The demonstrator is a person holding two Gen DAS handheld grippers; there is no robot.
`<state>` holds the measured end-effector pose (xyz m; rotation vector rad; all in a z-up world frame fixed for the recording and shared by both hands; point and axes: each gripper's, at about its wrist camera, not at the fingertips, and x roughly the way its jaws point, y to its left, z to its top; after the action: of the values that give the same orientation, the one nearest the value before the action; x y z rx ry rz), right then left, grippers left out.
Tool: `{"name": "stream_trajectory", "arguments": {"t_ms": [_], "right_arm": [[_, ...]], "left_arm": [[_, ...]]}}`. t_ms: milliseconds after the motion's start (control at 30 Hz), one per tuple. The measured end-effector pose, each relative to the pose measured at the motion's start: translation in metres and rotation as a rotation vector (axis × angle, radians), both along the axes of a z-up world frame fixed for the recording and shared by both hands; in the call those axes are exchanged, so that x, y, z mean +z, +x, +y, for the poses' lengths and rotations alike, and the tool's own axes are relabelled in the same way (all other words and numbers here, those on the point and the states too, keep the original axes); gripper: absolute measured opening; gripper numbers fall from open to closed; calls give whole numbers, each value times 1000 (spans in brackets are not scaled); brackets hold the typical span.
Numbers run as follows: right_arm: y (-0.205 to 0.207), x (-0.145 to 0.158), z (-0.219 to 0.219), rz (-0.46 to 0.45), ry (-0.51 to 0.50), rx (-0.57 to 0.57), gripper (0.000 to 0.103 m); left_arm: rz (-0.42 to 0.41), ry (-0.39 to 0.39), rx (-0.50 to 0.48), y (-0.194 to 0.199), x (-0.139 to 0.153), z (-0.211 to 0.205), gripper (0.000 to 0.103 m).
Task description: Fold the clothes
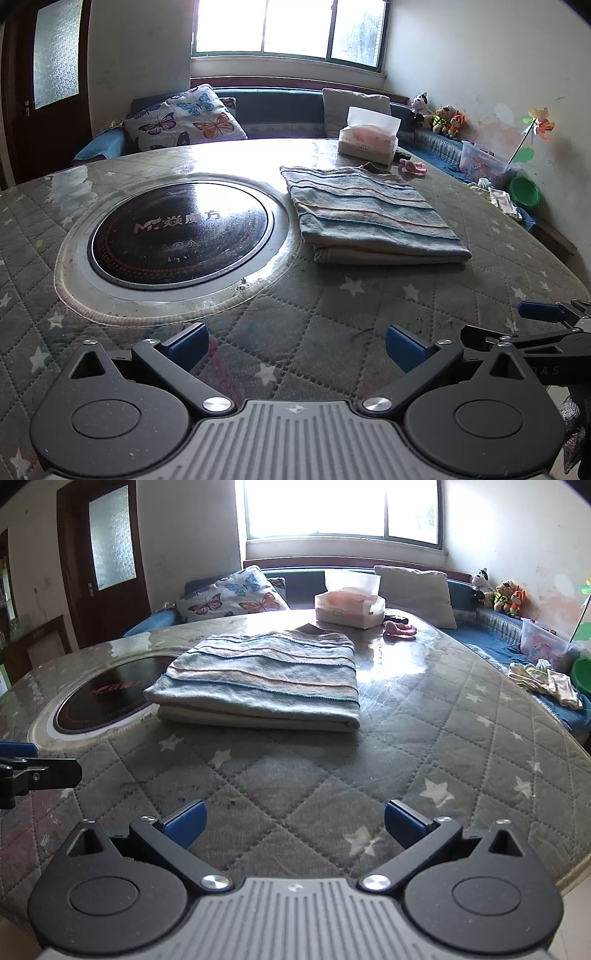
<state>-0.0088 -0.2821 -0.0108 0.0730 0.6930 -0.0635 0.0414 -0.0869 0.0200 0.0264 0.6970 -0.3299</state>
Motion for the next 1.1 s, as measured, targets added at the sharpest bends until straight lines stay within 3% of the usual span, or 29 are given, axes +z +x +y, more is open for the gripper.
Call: {"name": "stream_trajectory", "arguments": {"t_ms": [1100], "right_arm": [[-11,2,8,6,-26,-3,103]], "left_arm": [[14,31,3,-14,-7,-5,103]]}}
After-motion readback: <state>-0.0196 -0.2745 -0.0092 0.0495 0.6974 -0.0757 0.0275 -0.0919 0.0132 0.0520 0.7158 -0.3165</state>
